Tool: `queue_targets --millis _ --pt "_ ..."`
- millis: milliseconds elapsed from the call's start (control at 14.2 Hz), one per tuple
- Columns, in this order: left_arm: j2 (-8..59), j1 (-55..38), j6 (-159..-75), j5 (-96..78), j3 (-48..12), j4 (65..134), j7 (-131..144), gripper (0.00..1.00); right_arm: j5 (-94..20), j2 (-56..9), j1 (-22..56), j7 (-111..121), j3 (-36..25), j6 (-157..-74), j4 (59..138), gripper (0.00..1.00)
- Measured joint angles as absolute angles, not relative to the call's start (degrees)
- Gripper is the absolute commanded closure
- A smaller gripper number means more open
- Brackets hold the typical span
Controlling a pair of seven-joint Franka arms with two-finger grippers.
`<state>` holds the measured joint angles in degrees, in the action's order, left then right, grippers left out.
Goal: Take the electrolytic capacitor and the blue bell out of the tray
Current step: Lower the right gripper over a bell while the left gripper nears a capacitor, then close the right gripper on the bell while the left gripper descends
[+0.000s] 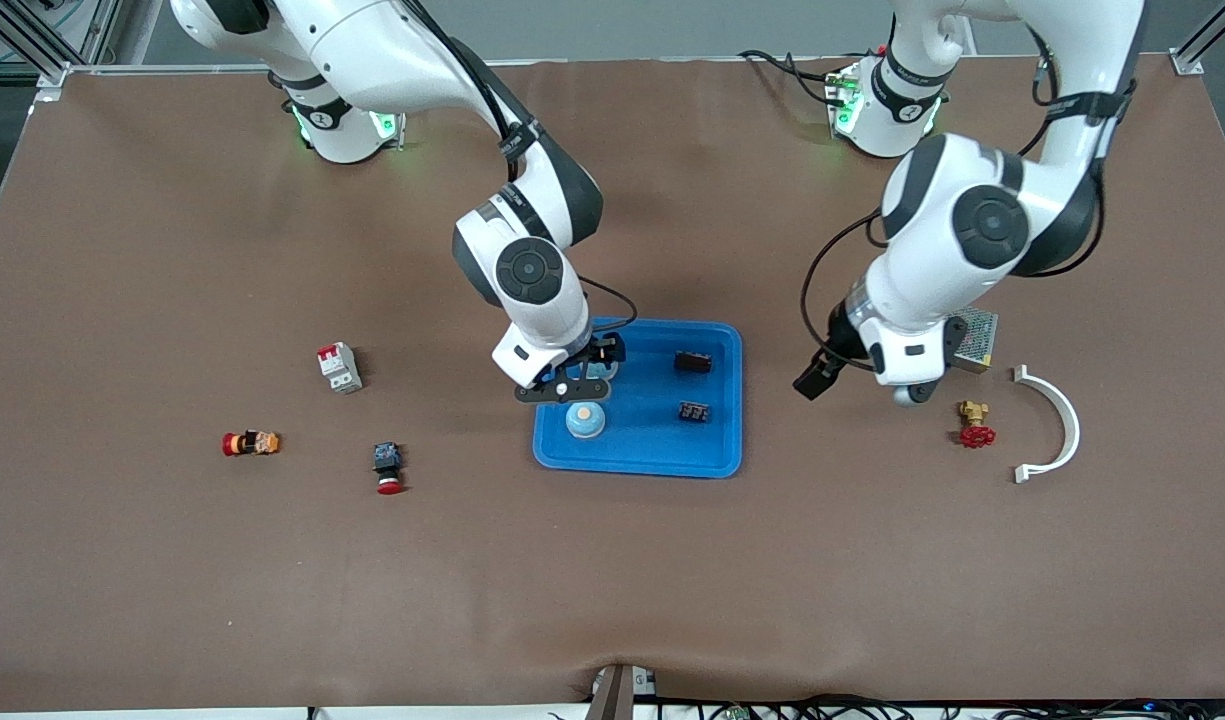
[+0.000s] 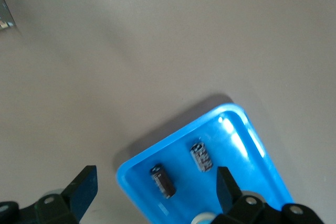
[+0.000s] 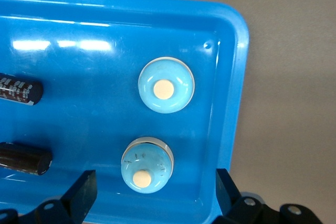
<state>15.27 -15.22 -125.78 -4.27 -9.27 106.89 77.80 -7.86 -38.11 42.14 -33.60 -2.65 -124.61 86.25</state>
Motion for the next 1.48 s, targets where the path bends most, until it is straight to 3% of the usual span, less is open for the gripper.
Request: queue_targets --millis 352,1479 --pt "21.11 -19.86 -129.25 0.60 -9.36 105.19 92.65 0.00 -7.86 -39.75 44.10 -33.59 -2.64 -126.88 86.24 0.00" --pt "36.62 -23.81 -129.70 8.02 -9.27 89.79 109.75 0.00 -6.78 -43.02 46.23 -33.35 -2.88 -130.27 88.27 0.00"
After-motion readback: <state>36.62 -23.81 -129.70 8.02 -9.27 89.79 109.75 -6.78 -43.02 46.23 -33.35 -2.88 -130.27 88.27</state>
